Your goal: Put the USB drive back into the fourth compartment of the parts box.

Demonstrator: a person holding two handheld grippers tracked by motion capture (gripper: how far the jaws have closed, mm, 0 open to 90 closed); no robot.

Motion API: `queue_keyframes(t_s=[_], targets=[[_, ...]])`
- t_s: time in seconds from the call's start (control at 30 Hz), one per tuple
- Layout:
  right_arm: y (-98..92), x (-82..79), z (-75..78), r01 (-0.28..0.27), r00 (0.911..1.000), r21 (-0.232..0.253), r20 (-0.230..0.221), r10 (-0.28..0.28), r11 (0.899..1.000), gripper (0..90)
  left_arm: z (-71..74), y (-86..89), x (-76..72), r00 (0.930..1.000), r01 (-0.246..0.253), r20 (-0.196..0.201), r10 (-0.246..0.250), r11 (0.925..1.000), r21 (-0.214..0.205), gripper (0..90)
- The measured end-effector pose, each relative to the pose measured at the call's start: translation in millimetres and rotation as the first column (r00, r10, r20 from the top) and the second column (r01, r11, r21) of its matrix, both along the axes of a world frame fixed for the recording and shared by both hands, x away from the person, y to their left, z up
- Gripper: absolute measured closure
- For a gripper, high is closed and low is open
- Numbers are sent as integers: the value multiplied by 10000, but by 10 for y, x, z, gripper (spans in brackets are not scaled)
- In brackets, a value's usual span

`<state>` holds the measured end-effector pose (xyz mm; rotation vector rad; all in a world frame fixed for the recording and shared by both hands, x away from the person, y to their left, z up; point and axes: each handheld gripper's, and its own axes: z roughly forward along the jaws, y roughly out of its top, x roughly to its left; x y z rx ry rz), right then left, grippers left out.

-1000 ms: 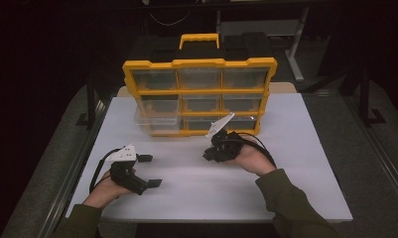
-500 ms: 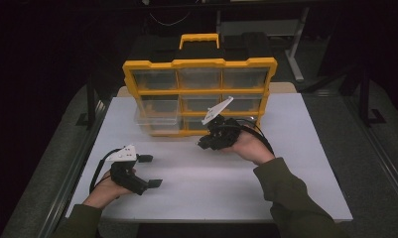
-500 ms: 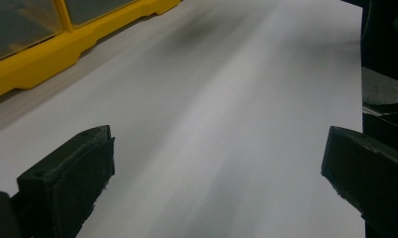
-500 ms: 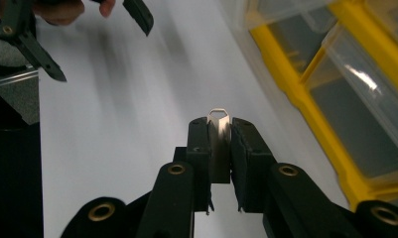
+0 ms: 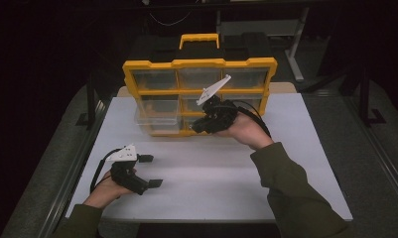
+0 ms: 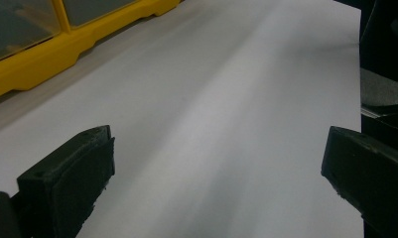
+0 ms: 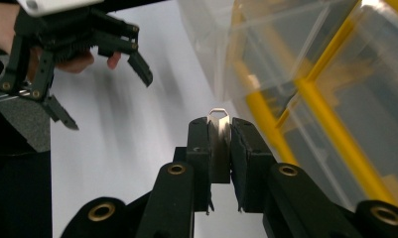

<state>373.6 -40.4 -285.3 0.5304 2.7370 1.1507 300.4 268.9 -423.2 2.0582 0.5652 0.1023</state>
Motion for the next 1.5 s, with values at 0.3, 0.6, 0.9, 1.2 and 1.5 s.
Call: queue_keyframes(t_s=[0.3,0.6,0.9,1.2,1.5], targets=[[83,102,251,-45,9997,239,227,40,9997,779,10,-1,-1,10000,-36,14,36,10000,-29,0],[263,243,388,-67,9997,586,234,53,9983,779,8,3,-9,10000,-14,16,14,10000,-59,0],[470,355,409,-127,9998,713,151,117,9974,778,3,17,-10,10000,-23,-30,23,9999,-120,0],[671,454,316,-1,9999,604,-114,8,9982,648,7,19,-16,10000,-28,15,29,9999,-137,0],[522,415,345,290,9996,972,-54,-287,9948,478,7,28,-16,10000,-46,8,46,9999,-144,0]])
